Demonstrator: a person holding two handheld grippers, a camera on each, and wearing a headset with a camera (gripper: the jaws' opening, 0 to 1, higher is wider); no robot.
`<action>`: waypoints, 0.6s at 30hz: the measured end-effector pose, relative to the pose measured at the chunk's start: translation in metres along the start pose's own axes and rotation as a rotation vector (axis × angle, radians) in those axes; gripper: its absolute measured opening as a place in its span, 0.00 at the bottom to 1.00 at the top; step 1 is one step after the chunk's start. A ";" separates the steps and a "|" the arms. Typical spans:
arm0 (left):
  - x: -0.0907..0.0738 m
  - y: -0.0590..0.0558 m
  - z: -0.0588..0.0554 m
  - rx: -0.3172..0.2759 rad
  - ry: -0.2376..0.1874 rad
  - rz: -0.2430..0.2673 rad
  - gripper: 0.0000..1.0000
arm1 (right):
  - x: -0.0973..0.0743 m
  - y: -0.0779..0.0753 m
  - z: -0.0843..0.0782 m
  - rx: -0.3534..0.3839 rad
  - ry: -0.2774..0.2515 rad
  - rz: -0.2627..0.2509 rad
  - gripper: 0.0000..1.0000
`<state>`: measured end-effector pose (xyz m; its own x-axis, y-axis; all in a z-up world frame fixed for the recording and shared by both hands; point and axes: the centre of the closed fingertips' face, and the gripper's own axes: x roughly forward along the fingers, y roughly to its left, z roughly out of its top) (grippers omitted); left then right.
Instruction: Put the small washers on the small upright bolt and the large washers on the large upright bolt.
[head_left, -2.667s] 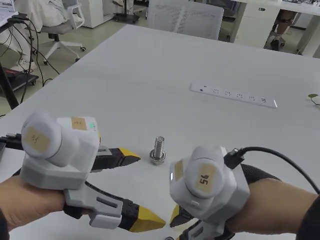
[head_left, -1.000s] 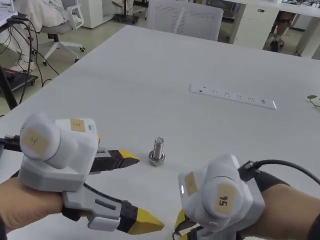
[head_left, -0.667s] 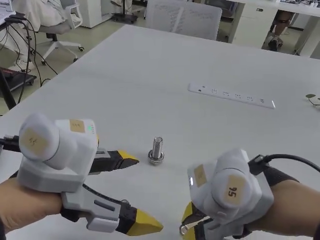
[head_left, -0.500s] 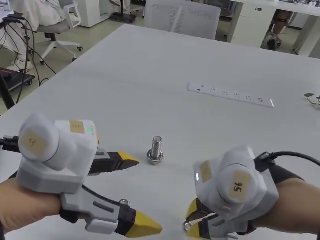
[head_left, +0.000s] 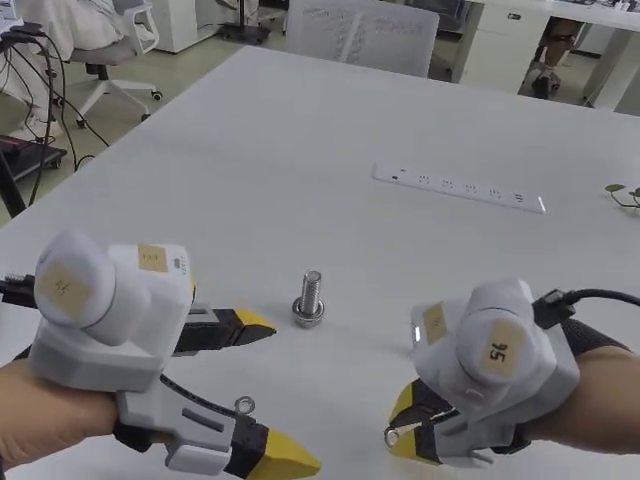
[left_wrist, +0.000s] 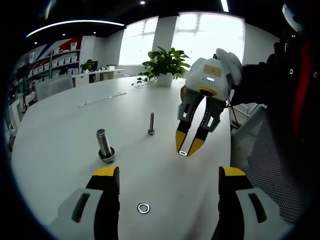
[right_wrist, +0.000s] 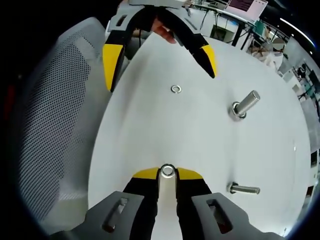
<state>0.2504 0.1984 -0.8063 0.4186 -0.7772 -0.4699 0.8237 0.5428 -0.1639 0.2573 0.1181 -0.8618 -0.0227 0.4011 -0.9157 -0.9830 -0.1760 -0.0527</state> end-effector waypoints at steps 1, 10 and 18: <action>0.000 0.000 0.000 0.000 0.000 -0.001 0.81 | -0.001 -0.001 -0.001 0.004 0.001 -0.002 0.13; 0.001 -0.002 0.000 0.001 0.002 -0.006 0.81 | -0.012 -0.009 -0.017 0.036 0.023 -0.022 0.13; 0.001 -0.002 -0.001 0.000 0.005 -0.009 0.81 | -0.026 -0.022 -0.027 0.067 0.027 -0.056 0.13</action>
<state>0.2486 0.1971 -0.8069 0.4097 -0.7802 -0.4727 0.8274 0.5360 -0.1676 0.2848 0.0869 -0.8476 0.0366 0.3839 -0.9227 -0.9926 -0.0932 -0.0781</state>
